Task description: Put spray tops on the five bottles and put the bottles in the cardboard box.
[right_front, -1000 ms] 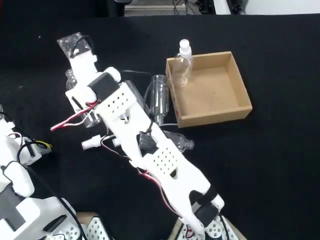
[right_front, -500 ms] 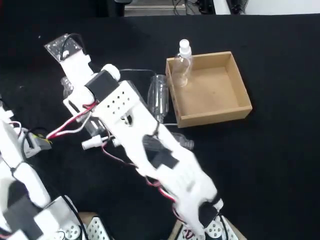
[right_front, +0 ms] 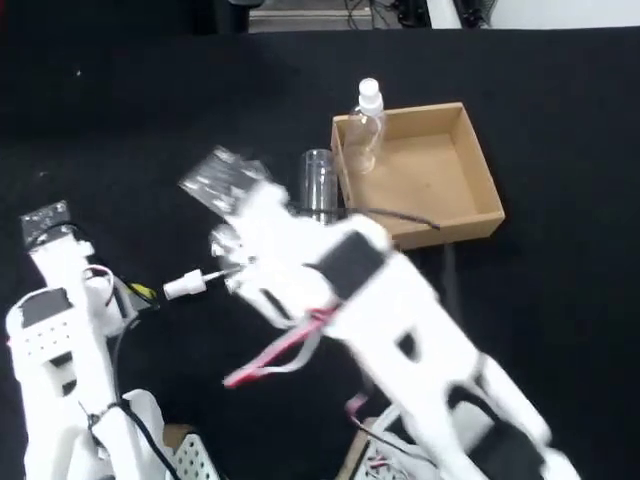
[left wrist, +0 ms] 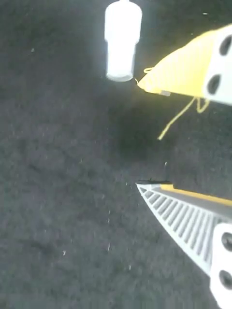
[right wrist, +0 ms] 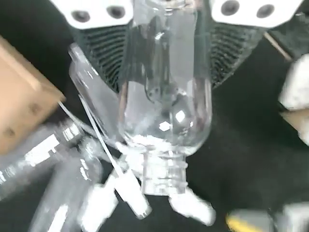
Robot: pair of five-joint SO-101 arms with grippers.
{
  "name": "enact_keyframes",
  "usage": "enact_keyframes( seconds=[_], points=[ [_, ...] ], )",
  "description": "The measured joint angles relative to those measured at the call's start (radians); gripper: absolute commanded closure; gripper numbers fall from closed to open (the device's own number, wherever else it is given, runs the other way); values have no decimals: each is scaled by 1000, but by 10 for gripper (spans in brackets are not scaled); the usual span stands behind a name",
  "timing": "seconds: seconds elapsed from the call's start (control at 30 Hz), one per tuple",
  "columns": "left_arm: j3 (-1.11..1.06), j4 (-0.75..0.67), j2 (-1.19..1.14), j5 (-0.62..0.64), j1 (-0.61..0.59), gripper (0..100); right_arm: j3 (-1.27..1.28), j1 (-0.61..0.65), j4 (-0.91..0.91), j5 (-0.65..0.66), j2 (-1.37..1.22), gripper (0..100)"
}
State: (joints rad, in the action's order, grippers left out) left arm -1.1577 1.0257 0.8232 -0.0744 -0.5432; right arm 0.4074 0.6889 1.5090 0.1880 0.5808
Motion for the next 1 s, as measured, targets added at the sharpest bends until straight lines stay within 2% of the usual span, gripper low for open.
enact_keyframes(
  seconds=[0.2, 0.43, 0.57, 0.7, 0.83, 1.0],
  points=[
    [-130, -123, 34, 3, 58, 708, 253, -344, 0, 212, 265, 987],
    [-143, -163, 34, 3, 64, 708, 446, -848, -28, 582, 307, 987],
    [-158, -167, 34, 3, 64, 708, 555, -1171, -222, 761, 307, 987],
    [-170, -169, 37, 3, 64, 708, 654, -1441, -517, 836, 261, 987],
    [-170, -169, 37, 3, 64, 708, 666, -1577, -746, 847, 126, 984],
    [-170, -169, 37, 3, 64, 708, 631, -1610, -822, 847, -118, 982]
  ],
)
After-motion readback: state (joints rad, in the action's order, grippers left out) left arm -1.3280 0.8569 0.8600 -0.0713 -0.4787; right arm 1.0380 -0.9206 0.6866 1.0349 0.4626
